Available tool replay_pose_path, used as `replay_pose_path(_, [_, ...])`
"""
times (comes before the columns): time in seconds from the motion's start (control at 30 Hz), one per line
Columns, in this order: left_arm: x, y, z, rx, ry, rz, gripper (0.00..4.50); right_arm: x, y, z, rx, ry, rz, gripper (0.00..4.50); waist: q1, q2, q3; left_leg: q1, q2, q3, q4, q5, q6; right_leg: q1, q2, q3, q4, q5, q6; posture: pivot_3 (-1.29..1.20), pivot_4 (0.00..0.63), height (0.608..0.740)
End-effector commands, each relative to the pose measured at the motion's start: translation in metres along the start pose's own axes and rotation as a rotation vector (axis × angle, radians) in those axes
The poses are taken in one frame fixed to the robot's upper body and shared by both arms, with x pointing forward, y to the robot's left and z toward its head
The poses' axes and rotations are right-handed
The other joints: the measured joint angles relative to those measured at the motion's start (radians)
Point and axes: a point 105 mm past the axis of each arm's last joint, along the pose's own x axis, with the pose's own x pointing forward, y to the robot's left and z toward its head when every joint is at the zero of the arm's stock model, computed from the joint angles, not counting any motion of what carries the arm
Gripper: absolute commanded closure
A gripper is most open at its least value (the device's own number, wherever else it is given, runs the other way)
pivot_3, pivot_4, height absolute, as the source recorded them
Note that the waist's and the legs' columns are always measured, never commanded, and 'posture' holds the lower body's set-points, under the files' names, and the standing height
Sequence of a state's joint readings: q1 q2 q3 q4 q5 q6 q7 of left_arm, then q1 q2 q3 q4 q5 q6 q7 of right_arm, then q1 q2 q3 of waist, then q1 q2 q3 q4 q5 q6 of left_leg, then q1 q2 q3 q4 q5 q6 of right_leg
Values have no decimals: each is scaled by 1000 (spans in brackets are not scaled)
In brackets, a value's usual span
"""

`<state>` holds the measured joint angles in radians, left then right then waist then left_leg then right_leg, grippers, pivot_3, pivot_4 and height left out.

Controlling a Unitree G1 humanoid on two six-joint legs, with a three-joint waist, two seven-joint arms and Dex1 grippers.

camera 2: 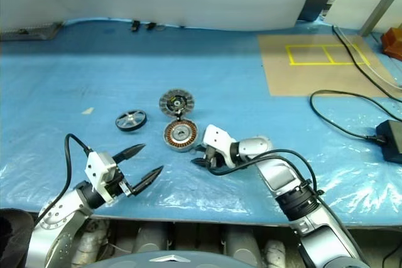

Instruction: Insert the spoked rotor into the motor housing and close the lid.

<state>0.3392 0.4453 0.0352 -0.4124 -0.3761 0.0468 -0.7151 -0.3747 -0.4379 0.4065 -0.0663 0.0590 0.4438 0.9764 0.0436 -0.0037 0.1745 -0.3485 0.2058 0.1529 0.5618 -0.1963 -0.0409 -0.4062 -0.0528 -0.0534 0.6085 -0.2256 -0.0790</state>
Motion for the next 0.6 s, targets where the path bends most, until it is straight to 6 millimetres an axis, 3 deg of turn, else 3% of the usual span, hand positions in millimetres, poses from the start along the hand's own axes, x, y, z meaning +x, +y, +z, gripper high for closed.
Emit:
replay_pose_path(0.03, [0, -3, 13, 33, -43, -7, 0, -2, -1, 7, -39, -16, -10, 2564, 0, 0, 0, 0, 0, 0, 0, 0, 0, 0, 0, 0, 0, 0, 0, 0, 150, 740])
replay_pose_path(0.6, [2, -1, 12, 34, -42, -14, 0, 5, -1, 6, -21, 3, -25, 2564, 0, 0, 0, 0, 0, 0, 0, 0, 0, 0, 0, 0, 0, 1, -1, 0, 150, 740])
